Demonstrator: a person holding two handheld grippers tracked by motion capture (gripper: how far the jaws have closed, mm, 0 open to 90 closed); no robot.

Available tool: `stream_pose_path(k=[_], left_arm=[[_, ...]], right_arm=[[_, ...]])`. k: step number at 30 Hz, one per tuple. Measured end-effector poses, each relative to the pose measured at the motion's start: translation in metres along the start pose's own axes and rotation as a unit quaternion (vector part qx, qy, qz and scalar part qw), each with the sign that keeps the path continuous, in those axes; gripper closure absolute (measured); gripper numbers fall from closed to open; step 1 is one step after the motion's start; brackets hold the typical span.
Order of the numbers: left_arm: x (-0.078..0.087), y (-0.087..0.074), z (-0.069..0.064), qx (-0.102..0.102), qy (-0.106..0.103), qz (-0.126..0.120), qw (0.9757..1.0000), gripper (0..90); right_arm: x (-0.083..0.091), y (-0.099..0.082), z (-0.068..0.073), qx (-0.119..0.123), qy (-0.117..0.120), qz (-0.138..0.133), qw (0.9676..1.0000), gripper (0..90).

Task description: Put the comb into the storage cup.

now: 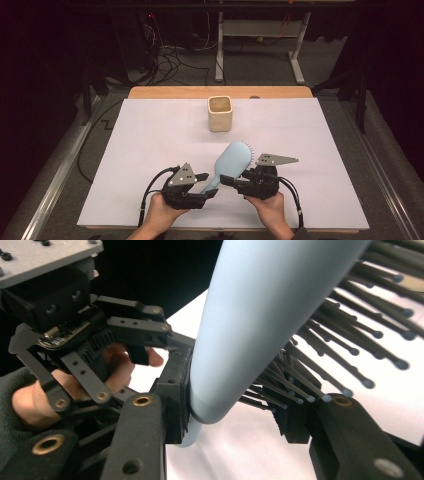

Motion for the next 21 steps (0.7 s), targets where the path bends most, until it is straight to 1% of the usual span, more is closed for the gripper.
stream_pose_path(k=[4, 10, 15, 19, 21], left_arm=[[0.007, -0.002, 0.003, -0.01, 0.014, -0.017, 0.9997, 38.1], [0.015, -0.005, 0.012, -0.005, 0.03, -0.026, 0.9992, 35.3], [0.023, -0.008, 0.018, 0.003, 0.037, -0.037, 0.9986, 33.8], [0.028, -0.012, 0.024, 0.018, 0.042, -0.039, 0.9982, 32.9], [0.031, -0.014, 0.027, 0.024, 0.05, -0.043, 0.9975, 32.6]], right_arm=[[0.004, 0.002, -0.004, 0.001, -0.005, 0.002, 1.0, 56.9], [0.007, 0.005, -0.008, 0.005, -0.014, 0.008, 0.9999, 56.8], [0.009, 0.007, -0.011, 0.008, -0.02, 0.015, 0.9996, 56.6], [0.011, 0.007, -0.014, 0.008, -0.023, 0.02, 0.9995, 56.6], [0.011, 0.006, -0.015, 0.008, -0.024, 0.022, 0.9994, 56.6]])
Point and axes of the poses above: each handheld gripper's, and its own axes: x roughly backward along the jaws, y roughly out of its top, z roughly to its left, the point moved 8 cm from there along -x, roughly forward along the jaws, and after that the axes turned 5 degrees about -y, right-handed, at the moved point
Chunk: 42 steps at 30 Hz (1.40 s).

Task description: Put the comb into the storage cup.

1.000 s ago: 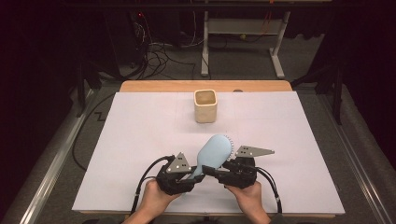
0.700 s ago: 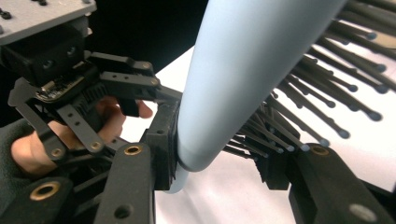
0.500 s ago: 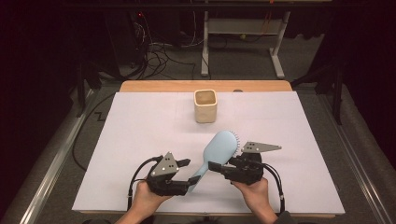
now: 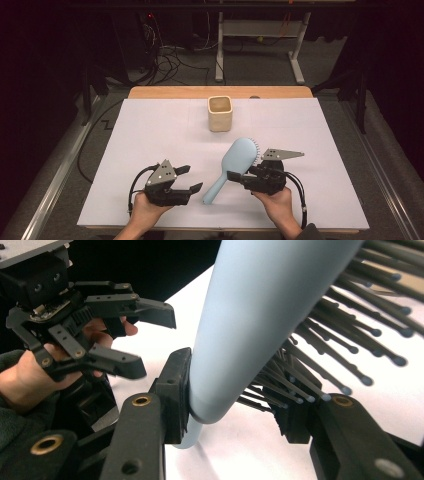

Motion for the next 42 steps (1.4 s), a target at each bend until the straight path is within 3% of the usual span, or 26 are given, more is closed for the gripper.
stream_pose_path(k=[8, 15, 27, 31, 37, 42], left_arm=[[0.02, -0.007, 0.017, 0.022, 0.029, -0.02, 0.9991, 30.9], [0.045, -0.014, 0.033, 0.043, 0.048, -0.043, 0.997, 31.2], [0.071, -0.029, 0.051, 0.057, 0.082, -0.061, 0.9932, 31.6], [0.075, -0.038, 0.061, 0.066, 0.101, -0.059, 0.9909, 31.4], [0.082, -0.048, 0.071, 0.082, 0.114, -0.068, 0.9878, 30.9], [0.085, -0.055, 0.079, 0.093, 0.145, -0.075, 0.9822, 29.3]], right_arm=[[0.001, -0.003, -0.003, -0.004, -0.002, 0.004, 1.0, 56.6], [0.004, -0.002, -0.006, -0.005, -0.003, 0.004, 1.0, 56.6], [0.008, 0.0, -0.01, -0.012, -0.007, 0.006, 0.9999, 56.6], [0.01, 0.001, -0.011, -0.011, -0.009, 0.008, 0.9999, 56.6], [0.013, 0.004, -0.013, -0.01, -0.015, 0.011, 0.9998, 56.6], [0.015, 0.006, -0.016, -0.009, -0.019, 0.014, 0.9997, 56.5]])
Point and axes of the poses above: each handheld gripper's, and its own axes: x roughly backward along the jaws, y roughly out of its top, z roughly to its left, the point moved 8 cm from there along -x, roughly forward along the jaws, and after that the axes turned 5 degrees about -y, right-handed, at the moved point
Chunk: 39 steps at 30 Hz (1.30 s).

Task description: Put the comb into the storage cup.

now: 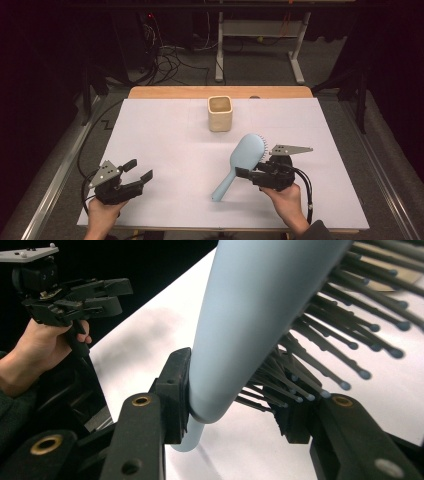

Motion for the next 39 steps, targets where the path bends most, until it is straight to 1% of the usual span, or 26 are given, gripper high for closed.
stream_pose_path(k=[3, 5, 7, 9, 11, 13, 17, 19, 21, 25, 30, 35, 39], left_arm=[[-0.001, -0.006, 0.004, 0.007, 0.004, 0.0, 1.0, 29.6], [-0.003, -0.011, 0.008, 0.006, 0.015, 0.003, 0.9999, 29.9], [-0.004, -0.015, 0.013, 0.016, 0.02, 0.004, 0.9997, 30.2], [-0.003, -0.017, 0.017, 0.022, 0.025, 0.003, 0.9994, 30.2], [-0.002, -0.019, 0.02, 0.028, 0.032, 0.0, 0.9991, 30.2], [-0.001, -0.02, 0.022, 0.029, 0.038, 0.0, 0.9989, 30.2], [-0.003, -0.023, 0.024, 0.025, 0.047, 0.008, 0.9985, 30.4], [-0.003, -0.023, 0.025, 0.025, 0.047, 0.009, 0.9986, 30.4], [-0.004, -0.024, 0.024, 0.028, 0.045, 0.01, 0.9985, 30.4], [-0.004, -0.024, 0.024, 0.026, 0.047, 0.012, 0.9985, 30.5], [-0.004, -0.024, 0.025, 0.03, 0.049, 0.009, 0.9983, 30.7], [-0.005, -0.025, 0.024, 0.025, 0.047, 0.012, 0.9985, 31.2], [-0.005, -0.025, 0.023, 0.025, 0.047, 0.014, 0.9985, 31.2]], right_arm=[[0.001, 0.001, -0.002, 0.003, -0.005, 0.002, 1.0, 56.5], [0.002, 0.002, -0.003, 0.005, -0.007, 0.002, 1.0, 56.6], [0.004, 0.003, -0.004, 0.006, -0.01, 0.002, 0.9999, 56.6], [0.006, 0.005, -0.005, 0.01, -0.013, 0.001, 0.9999, 56.5], [0.008, 0.006, -0.007, 0.01, -0.016, 0.002, 0.9998, 56.5], [0.008, 0.007, -0.009, 0.01, -0.02, 0.002, 0.9998, 56.4], [0.01, 0.011, -0.013, 0.011, -0.023, -0.002, 0.9997, 56.5], [0.012, 0.013, -0.016, 0.01, -0.027, -0.004, 0.9996, 56.6], [0.014, 0.015, -0.019, 0.01, -0.034, -0.006, 0.9994, 56.6], [0.017, 0.022, -0.027, 0.008, -0.05, -0.008, 0.9987, 56.6], [0.021, 0.028, -0.033, 0.014, -0.065, -0.007, 0.9978, 56.6], [0.024, 0.033, -0.041, 0.015, -0.081, -0.006, 0.9966, 56.6], [0.024, 0.036, -0.048, 0.011, -0.093, -0.003, 0.9956, 56.6]])
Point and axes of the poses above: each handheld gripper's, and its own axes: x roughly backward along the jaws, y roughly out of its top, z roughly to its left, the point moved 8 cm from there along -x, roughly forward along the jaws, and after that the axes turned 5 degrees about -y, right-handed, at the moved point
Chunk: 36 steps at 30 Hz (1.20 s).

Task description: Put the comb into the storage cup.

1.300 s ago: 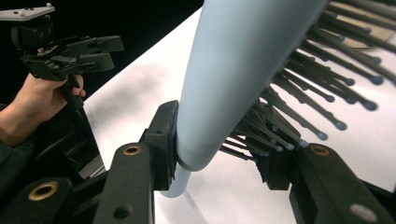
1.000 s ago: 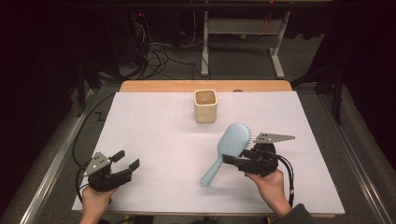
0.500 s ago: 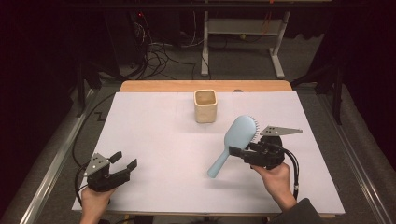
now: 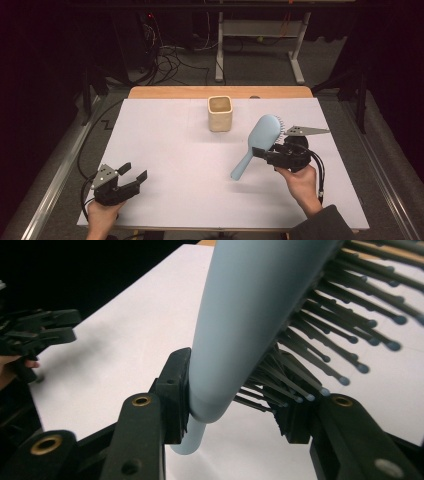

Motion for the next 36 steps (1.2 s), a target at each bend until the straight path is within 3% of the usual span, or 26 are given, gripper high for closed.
stream_pose_path(k=[12, 36], left_arm=[[-0.002, -0.001, 0.001, 0.001, 0.001, 0.004, 1.0, 31.2], [-0.001, -0.001, 0.002, 0.006, -0.002, 0.004, 1.0, 30.9]], right_arm=[[-0.008, 0.012, -0.016, 0.0, -0.023, 0.006, 0.9997, 56.6], [-0.019, 0.049, -0.029, 0.001, -0.046, 0.011, 0.9989, 56.3]])
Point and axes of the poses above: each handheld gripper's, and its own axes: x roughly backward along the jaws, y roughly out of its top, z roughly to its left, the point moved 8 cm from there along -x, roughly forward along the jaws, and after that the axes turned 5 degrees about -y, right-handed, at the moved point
